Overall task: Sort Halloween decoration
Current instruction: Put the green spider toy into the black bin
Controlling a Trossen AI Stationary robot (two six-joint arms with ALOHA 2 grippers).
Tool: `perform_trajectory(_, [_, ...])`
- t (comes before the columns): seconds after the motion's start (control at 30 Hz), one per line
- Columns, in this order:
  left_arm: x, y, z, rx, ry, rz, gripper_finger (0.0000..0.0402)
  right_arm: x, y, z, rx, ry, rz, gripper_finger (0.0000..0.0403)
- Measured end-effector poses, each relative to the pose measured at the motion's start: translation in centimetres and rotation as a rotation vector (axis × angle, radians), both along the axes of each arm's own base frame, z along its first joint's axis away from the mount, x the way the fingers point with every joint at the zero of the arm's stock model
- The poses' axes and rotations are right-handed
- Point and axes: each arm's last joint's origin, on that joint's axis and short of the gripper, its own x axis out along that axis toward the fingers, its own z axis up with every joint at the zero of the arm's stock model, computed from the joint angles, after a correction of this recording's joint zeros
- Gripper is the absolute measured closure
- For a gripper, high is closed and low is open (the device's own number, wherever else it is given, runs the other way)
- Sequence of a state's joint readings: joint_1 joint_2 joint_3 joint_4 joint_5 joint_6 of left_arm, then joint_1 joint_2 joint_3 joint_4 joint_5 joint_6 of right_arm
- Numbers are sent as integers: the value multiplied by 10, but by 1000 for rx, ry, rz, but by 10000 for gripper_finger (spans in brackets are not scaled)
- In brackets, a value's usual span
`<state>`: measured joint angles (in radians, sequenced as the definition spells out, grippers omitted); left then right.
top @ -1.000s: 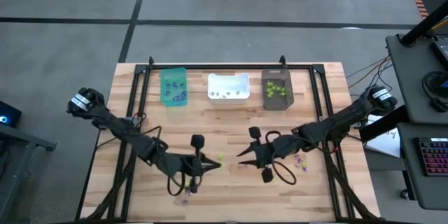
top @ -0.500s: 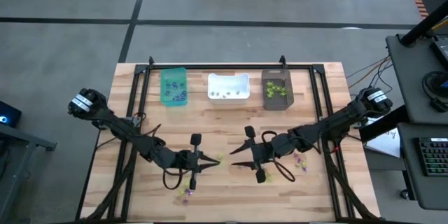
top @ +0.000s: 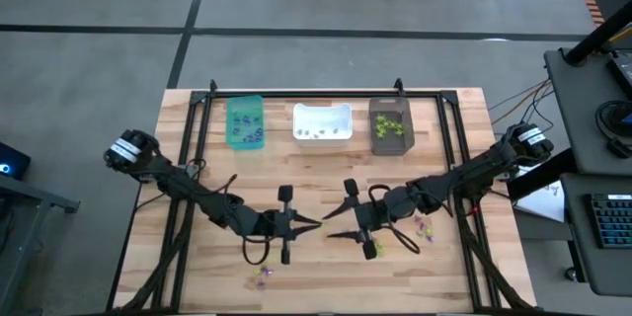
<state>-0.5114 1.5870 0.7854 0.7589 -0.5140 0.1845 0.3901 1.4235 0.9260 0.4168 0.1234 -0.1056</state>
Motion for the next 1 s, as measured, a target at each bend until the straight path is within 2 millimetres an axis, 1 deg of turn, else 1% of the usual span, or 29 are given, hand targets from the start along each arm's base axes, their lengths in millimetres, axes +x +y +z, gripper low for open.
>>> perform_trajectory(0.07, [5,-1,4,7,-14,-3,402,0,0,0,-2,5,0,218])
perform_trajectory(0.17, [8,-2,4,23,-13,-30,402,0,0,-1,-4,8,-6,226])
perform_trajectory(0.37, [9,-3,4,23,-11,-36,402,0,-1,-1,-10,13,-7,247])
perform_trajectory(0.53, [9,-3,3,22,-10,-36,402,0,-1,-1,-10,13,-7,287])
perform_trajectory(0.8, [9,-2,3,23,-8,-36,402,0,-1,-1,-22,10,-5,384])
perform_trajectory(0.9, [9,-2,3,26,-8,-36,401,0,-1,-1,-24,9,-5,389])
perform_trajectory(1.0, [9,-2,3,25,-8,-35,388,0,-1,-1,-24,9,-5,389])
